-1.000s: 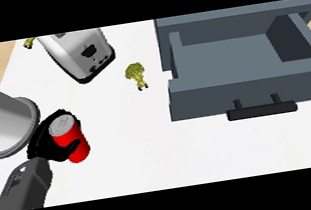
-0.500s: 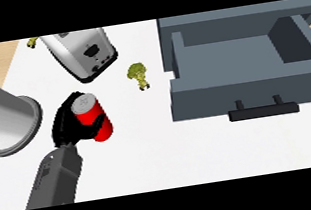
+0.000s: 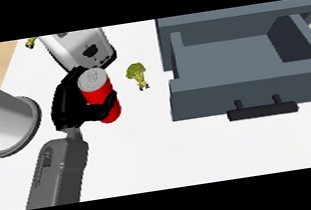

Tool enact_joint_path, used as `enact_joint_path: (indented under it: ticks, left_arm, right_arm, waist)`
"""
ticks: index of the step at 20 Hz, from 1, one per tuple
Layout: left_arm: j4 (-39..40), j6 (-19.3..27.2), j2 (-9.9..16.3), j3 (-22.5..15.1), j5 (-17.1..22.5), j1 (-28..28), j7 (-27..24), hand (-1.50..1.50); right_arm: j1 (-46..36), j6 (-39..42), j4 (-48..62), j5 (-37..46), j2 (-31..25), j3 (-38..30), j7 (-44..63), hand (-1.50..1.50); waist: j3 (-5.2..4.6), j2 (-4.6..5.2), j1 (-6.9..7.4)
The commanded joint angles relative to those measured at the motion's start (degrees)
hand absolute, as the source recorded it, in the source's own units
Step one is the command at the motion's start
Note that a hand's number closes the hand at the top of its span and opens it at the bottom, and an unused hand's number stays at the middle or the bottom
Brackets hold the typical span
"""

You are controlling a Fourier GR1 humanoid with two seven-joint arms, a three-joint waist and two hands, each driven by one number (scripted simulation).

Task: Pick up the can, place it into the drawer and close the drawer

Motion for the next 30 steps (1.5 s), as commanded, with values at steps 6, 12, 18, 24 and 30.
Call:
enact_joint_path:
  ticks: [6, 12, 18, 24, 30]
  left_arm:
    - [-11.77, 12.76, -0.30, -6.03, -2.25, -6.29, 12.51, 1.50]
    - [-11.09, 18.58, -0.48, -9.79, -4.52, -13.48, 16.19, 1.50]
    - [-5.26, 24.19, -0.50, -12.61, -2.68, -20.80, 15.45, 1.50]
    - [4.07, 26.81, -0.50, -10.97, -2.29, -32.54, 17.29, 1.50]
    - [15.00, 28.05, -0.50, -12.99, 3.03, -39.53, 11.55, 1.50]
  right_arm:
    - [3.52, 2.91, -1.63, -4.76, 0.53, -2.29, 0.62, -1.50]
    - [-0.76, -1.02, -2.48, -0.27, 0.57, 1.40, 2.00, -1.50]
    - [1.14, -0.27, -2.09, -1.73, 0.58, 0.60, 0.13, -1.50]
    - [-0.73, 1.18, 3.06, 1.31, 0.59, 1.53, -3.26, -1.50]
    - [-0.45, -1.02, -0.73, 0.31, 0.48, 2.80, -0.19, -1.50]
  waist:
    - [-0.03, 0.13, -0.77]
    - [-0.03, 0.28, -0.70]
    - [-0.04, 0.30, -1.05]
    - [-0.01, 0.40, -1.23]
    - [-0.03, 0.55, -1.78]
